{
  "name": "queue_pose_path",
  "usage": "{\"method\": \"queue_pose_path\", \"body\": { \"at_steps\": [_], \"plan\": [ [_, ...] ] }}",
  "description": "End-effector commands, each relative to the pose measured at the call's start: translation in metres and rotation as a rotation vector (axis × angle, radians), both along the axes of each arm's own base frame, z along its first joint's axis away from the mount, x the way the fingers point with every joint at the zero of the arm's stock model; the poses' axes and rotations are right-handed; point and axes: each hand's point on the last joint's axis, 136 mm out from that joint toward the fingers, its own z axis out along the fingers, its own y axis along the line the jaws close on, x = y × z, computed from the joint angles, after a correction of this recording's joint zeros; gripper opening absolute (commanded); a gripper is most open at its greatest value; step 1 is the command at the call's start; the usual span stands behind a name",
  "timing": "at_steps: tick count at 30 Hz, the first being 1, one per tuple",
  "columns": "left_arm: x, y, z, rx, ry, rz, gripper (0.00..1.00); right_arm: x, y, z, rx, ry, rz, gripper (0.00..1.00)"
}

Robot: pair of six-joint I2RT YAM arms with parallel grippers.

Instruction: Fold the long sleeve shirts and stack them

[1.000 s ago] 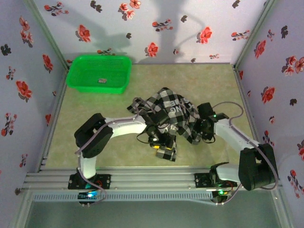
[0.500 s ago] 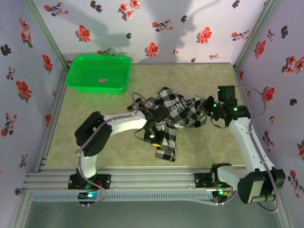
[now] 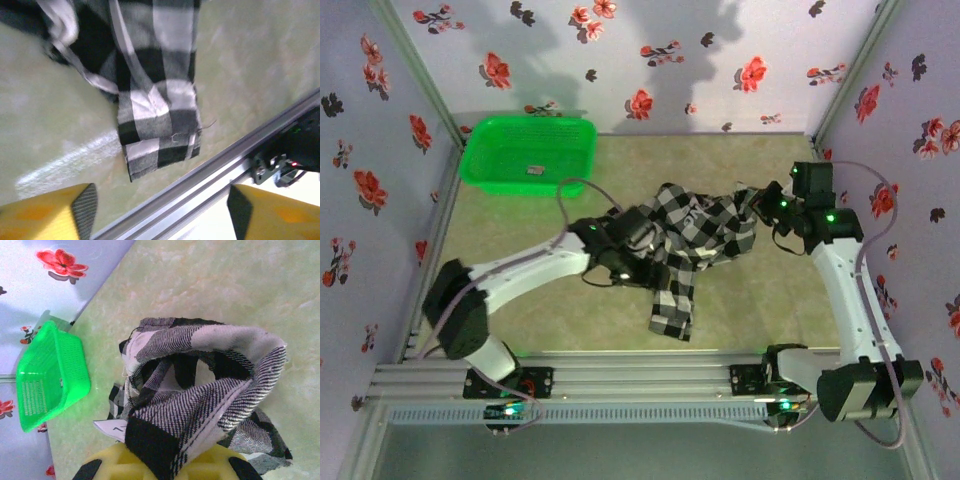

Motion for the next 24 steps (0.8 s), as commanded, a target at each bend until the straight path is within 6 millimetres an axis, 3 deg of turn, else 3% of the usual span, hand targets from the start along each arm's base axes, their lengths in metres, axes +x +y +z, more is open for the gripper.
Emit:
{"method": "queue_pose_path", "body": {
  "at_steps": [1, 8, 12, 15, 18, 20, 21, 23, 24],
  "plan": [
    [-0.037, -0.011, -0.039, 0.099, 0.111, -0.092, 0.78, -0.002, 0.001, -0.006, 0.01, 0.017, 0.014, 0.04],
    [-0.053, -0.022, -0.068, 0.188, 0.161, -0.111, 0.8, -0.006, 0.004, -0.01, 0.018, 0.041, 0.033, 0.05],
    [-0.06, -0.03, -0.089, 0.244, 0.183, -0.137, 0.75, -0.009, 0.004, -0.012, 0.014, 0.051, 0.037, 0.05],
    [-0.063, -0.029, -0.107, 0.306, 0.191, -0.158, 0.59, -0.008, 0.005, -0.01, 0.018, 0.045, 0.037, 0.06],
    [-0.051, -0.025, -0.108, 0.297, 0.179, -0.134, 0.3, -0.007, 0.005, -0.007, 0.024, 0.038, 0.037, 0.06],
    [-0.028, -0.014, -0.093, 0.28, 0.142, -0.076, 0.09, -0.007, 0.005, -0.004, 0.027, 0.029, 0.034, 0.07],
    [-0.011, -0.007, -0.076, 0.258, 0.108, -0.039, 0.03, -0.006, 0.006, -0.002, 0.03, 0.023, 0.034, 0.08],
    [0.028, 0.012, -0.022, 0.216, -0.003, 0.044, 0.0, -0.004, 0.006, 0.004, 0.043, 0.004, 0.029, 0.09],
    [0.05, 0.024, 0.015, 0.18, -0.073, 0.095, 0.0, -0.001, 0.006, 0.009, 0.05, -0.012, 0.029, 0.11]
  ]
}}
